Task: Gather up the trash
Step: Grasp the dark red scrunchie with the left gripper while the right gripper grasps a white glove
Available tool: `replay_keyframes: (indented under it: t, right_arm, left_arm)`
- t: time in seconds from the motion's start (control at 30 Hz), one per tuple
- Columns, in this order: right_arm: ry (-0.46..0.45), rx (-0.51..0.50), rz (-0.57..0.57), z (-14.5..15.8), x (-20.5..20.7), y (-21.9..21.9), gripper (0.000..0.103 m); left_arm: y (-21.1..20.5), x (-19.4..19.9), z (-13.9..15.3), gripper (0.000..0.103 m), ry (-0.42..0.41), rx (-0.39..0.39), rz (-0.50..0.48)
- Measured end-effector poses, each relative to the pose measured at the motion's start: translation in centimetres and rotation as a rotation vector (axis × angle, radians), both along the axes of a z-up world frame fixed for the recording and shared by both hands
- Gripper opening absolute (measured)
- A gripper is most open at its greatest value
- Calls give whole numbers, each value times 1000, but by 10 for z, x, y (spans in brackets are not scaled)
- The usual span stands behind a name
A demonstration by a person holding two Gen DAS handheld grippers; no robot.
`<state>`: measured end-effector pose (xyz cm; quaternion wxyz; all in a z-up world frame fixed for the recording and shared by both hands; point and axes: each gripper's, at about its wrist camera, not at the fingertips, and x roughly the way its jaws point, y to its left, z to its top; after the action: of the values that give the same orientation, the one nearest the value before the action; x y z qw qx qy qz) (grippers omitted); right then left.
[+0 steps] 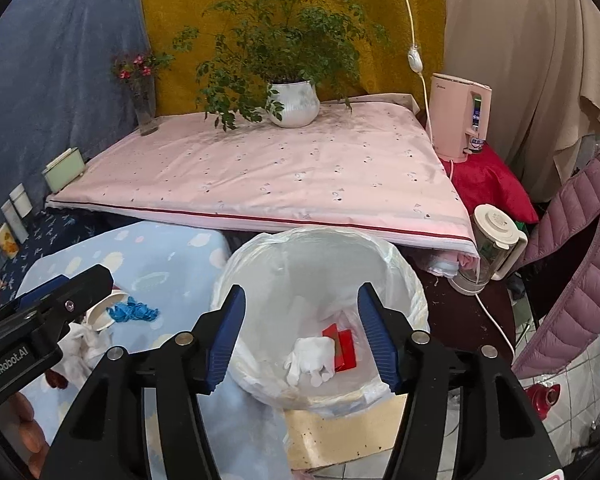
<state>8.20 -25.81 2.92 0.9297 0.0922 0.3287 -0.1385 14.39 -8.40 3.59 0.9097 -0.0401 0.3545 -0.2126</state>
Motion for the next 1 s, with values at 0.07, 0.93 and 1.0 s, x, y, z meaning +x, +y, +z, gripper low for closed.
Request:
replay_keyframes:
  t: [0.07, 0.93, 1.0]
  right_arm:
    - [-4, 8, 25, 2, -1, 13, 61]
    - [73, 63, 307, -45, 29, 202, 78]
    - [81, 71, 311, -49, 36, 210, 78]
  left_arm:
    - [19, -2, -1, 71, 7, 3, 41]
    - [228, 2, -94, 88, 231, 77, 425]
    - [235, 3, -100, 88, 242, 76, 435]
